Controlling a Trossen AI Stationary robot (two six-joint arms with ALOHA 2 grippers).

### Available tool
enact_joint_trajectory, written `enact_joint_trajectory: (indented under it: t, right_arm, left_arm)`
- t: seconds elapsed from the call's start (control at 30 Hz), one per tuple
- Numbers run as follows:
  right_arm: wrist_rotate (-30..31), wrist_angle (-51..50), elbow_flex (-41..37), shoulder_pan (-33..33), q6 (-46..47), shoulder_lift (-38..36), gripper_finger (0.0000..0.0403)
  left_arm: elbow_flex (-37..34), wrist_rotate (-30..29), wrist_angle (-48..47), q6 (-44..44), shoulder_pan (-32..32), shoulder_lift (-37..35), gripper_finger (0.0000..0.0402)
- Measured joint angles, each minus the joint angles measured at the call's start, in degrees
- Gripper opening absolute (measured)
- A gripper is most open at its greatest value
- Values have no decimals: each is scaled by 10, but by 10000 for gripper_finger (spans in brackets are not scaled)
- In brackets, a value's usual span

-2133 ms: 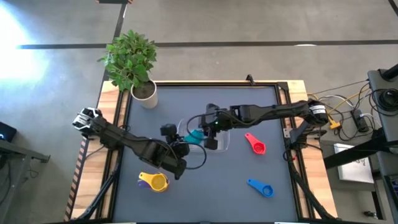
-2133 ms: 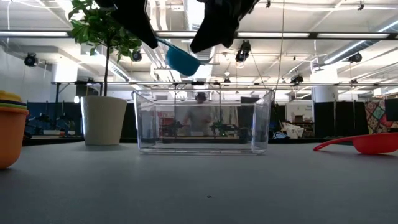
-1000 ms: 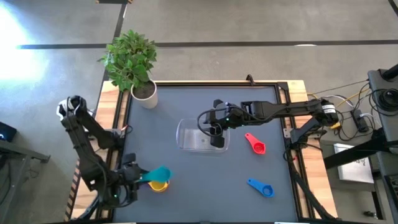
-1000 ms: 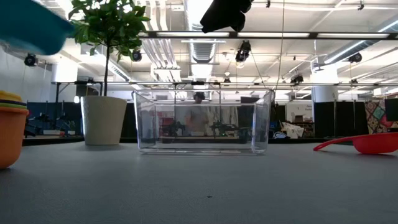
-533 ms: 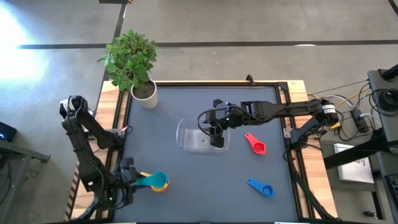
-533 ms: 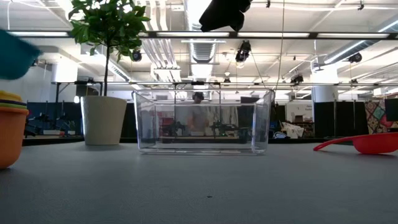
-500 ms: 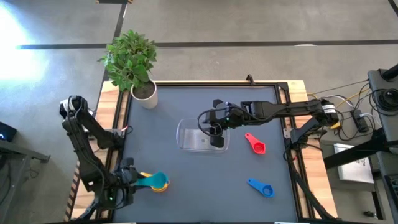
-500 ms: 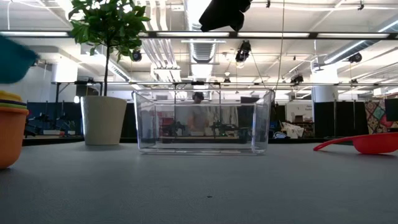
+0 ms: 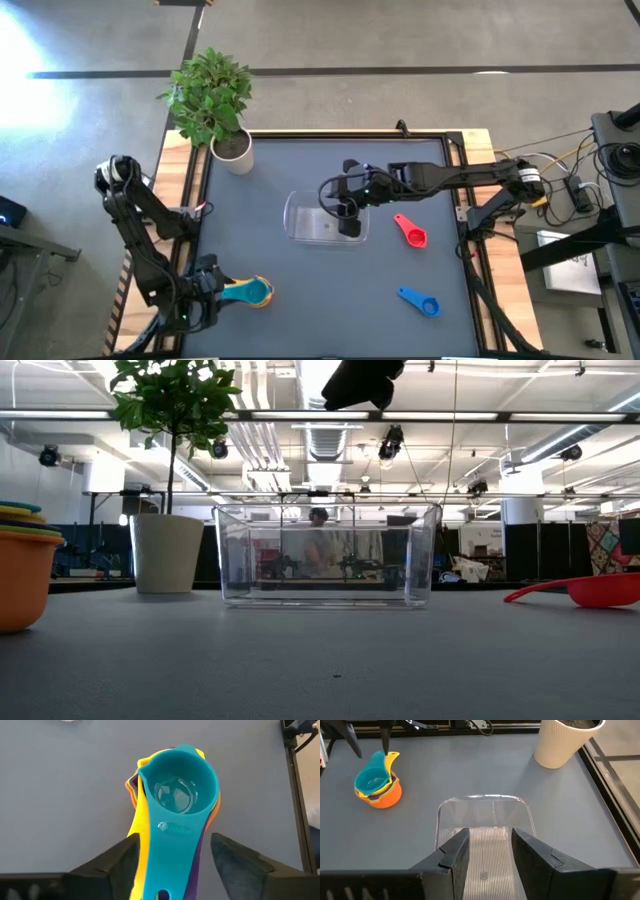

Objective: Nest measuring cups in basket
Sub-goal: Stack the red measuring cup on top of the light blue measuring cup

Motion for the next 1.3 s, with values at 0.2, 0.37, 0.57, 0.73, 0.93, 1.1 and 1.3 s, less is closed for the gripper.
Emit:
enact_joint_trajectory:
  t: [0.2,0.37,0.57,0.73,0.93,1.1,1.3]
  right_arm:
    - [10,-92,7,0,8,-29,137]
    - [27,-196,-7,0,43,-68,131]
    - [29,-307,-55,0,119,-106,126]
    - [30,-307,-133,0,169,-156,125]
    - [31,-281,-243,0,228,-225,125]
    - [35,-276,-306,0,285,-269,125]
    - [29,-278,-363,0,348,-312,125]
  left_arm:
    - [41,11,-51,-3,0,-1,265]
    - [94,-66,-111,11,-1,-2,253]
    - [94,-122,-97,88,8,-22,220]
    - [54,-122,-30,122,25,-61,190]
    - [-1,-121,125,229,45,-113,164]
    - [-23,-126,136,243,89,-155,147]
    - [-58,-70,162,281,170,-171,113]
